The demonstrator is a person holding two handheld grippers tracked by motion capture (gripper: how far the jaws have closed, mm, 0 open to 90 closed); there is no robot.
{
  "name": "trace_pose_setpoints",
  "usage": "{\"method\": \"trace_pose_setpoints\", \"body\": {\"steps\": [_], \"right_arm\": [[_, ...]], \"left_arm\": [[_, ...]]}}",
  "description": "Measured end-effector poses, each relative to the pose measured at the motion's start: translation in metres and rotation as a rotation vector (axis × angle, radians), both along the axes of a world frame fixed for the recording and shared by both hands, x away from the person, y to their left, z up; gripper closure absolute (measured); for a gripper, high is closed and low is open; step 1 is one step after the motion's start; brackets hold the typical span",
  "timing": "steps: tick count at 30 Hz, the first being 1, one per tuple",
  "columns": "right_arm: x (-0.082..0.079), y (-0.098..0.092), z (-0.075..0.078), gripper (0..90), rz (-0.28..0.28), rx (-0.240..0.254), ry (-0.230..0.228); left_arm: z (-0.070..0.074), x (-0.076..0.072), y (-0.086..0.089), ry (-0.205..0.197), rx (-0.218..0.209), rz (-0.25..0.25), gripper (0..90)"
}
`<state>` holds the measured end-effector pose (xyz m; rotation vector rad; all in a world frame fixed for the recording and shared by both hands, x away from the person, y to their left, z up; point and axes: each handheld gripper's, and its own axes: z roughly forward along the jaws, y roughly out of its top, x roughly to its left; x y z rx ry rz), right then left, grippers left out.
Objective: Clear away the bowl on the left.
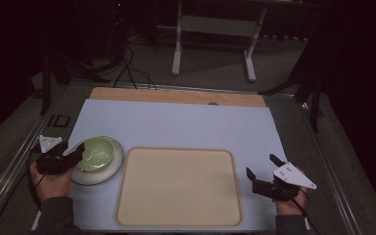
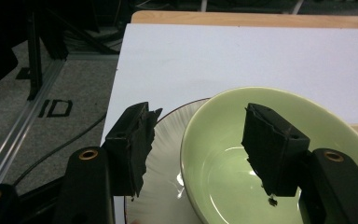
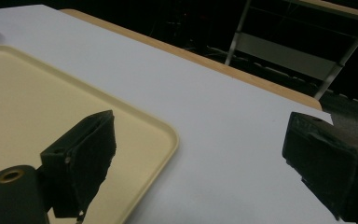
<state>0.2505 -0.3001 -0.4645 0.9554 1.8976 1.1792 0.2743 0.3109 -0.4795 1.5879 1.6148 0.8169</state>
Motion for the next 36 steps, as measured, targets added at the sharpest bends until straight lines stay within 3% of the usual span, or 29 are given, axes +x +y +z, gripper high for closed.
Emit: {"method": "trace_pose_setpoints", "body": {"steps": [9, 18, 22, 24, 30, 35, 36], "right_arm": [[0.0, 0.0, 0.0, 9.2, 0.001, 0.005, -0.002], [0.0, 0.0, 0.0, 9.2, 0.003, 0.006, -0.002], [0.0, -0.001, 0.0, 9.2, 0.003, 0.006, -0.003], [0.0, -0.001, 0.001, 9.2, 0.003, 0.006, -0.004], [0.0, -0.001, 0.0, 9.2, 0.005, 0.005, -0.005], [0.0, -0.001, 0.001, 9.2, 0.004, 0.005, -0.006], [0.0, -0.001, 0.001, 9.2, 0.005, 0.005, -0.006]], "left_arm": [[-0.009, 0.012, 0.004, 0.064, 0.015, 0.035, 40.7], [-0.016, 0.017, 0.01, 0.105, -0.062, 0.047, 41.8], [-0.02, 0.021, 0.01, 0.163, -0.072, 0.031, 43.1], [-0.022, 0.023, 0.009, 0.196, -0.069, 0.025, 44.8], [-0.025, 0.025, 0.01, 0.246, -0.087, 0.018, 56.7], [-0.027, 0.025, 0.012, 0.264, -0.13, 0.011, 63.5], [-0.029, 0.025, 0.015, 0.278, -0.182, -0.003, 63.5]]}}
